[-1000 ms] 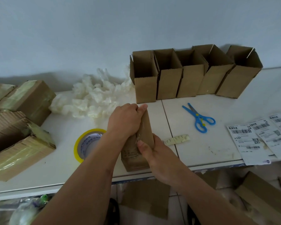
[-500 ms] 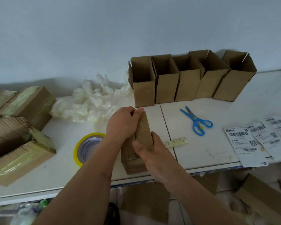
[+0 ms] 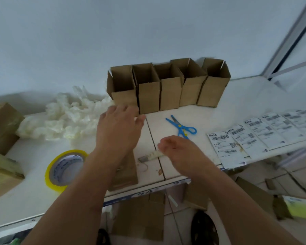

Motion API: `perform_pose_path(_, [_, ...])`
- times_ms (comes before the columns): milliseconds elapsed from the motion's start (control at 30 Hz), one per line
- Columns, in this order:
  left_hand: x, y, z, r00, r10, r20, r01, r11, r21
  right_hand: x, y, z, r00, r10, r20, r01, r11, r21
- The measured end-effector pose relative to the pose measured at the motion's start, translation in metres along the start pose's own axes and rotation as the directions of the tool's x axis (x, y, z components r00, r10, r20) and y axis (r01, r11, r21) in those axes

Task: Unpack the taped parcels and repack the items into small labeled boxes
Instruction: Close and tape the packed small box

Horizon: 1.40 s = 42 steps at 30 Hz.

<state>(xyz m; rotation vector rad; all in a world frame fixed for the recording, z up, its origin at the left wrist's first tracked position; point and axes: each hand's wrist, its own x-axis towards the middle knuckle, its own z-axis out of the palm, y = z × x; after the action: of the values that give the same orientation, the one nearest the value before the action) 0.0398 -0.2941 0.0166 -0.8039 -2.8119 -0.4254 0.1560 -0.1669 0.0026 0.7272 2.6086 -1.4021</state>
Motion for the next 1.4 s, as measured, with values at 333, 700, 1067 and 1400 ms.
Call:
perform_pose_path(333, [-0.039,0.09,0.051,0.896,0.34,0.284,-0.392,0.908,0.15,0.006,0.123,-0.101,0.901,0.238,-0.362,-0.341,0.906,-0.252])
perform_pose_path(700, [-0.027,0.117,0.067,0.893,0.309,0.328,-0.374,0.914,0.158,0.034,0.165,-0.1,0.86,0.339,-0.381,-0.453,0.851,-0.265])
perform_pose_path(1067, [-0.029,0.104,0.044,0.921,0.215,0.326,-0.27,0.953,0.134,0.041,0.168,-0.1,0.869,0.357,-0.343,-0.392,0.92,-0.034])
perform_pose_path(1400, [-0.038,0.066,0.005,0.961,0.195,0.194,-0.22,0.968,0.12,-0.001,0.104,-0.117,0.918,0.225,-0.326,-0.18,0.97,0.164])
